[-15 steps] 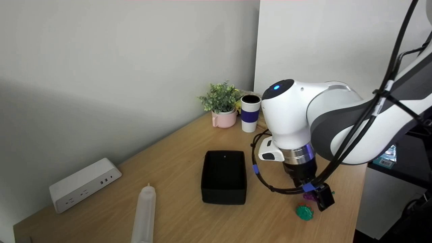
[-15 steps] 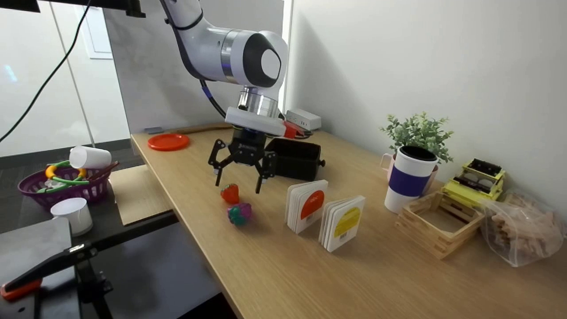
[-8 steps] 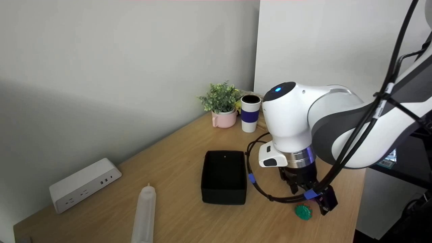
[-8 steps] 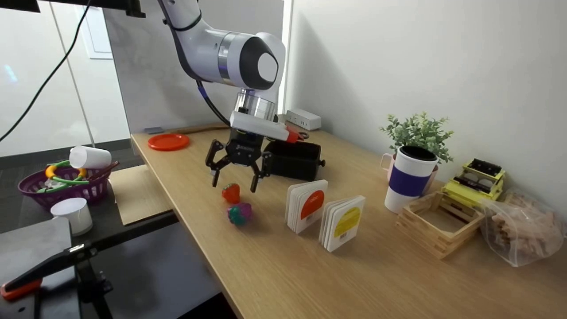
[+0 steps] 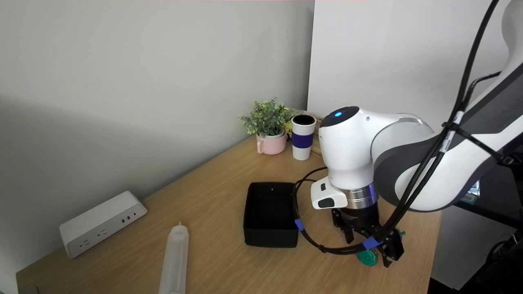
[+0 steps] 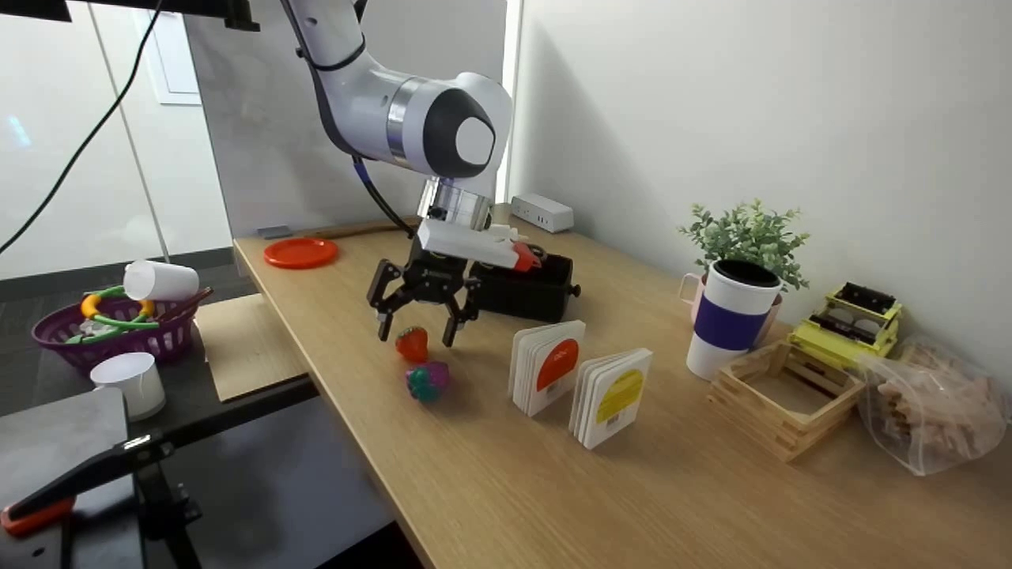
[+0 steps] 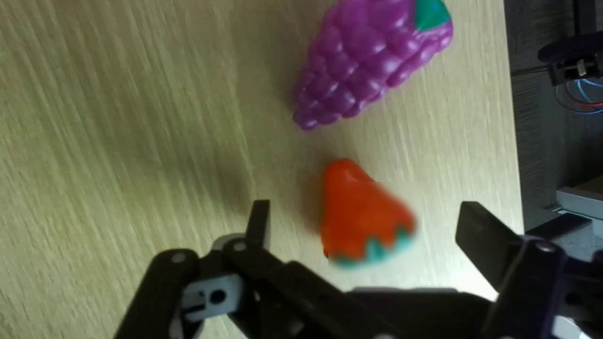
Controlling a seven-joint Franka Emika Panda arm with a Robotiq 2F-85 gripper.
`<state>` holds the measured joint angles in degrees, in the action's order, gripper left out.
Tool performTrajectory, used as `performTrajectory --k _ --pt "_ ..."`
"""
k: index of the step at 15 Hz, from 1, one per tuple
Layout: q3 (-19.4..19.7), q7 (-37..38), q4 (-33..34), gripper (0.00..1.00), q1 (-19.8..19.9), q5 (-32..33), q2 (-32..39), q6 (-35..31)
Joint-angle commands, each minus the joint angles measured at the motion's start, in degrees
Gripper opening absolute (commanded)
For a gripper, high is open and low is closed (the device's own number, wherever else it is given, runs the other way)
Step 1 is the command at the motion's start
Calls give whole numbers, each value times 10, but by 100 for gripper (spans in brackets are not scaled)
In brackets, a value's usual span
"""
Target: Put the green and the purple objects in the black bowl
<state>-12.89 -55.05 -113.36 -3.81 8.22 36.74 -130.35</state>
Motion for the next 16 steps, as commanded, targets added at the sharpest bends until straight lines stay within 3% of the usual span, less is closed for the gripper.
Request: performTrajectory --k 1,3,4,5,12,16 --pt "-8 -17 -7 100 11 -10 15 -41" --pt "-7 -13 -5 100 10 -10 23 -51" --pt "-7 -13 -5 91 10 -9 25 -53" --pt "-8 -13 -4 74 10 -10 24 -51" --pt "0 -1 9 24 4 -3 28 -56" --pt "6 14 9 24 -3 3 17 -44"
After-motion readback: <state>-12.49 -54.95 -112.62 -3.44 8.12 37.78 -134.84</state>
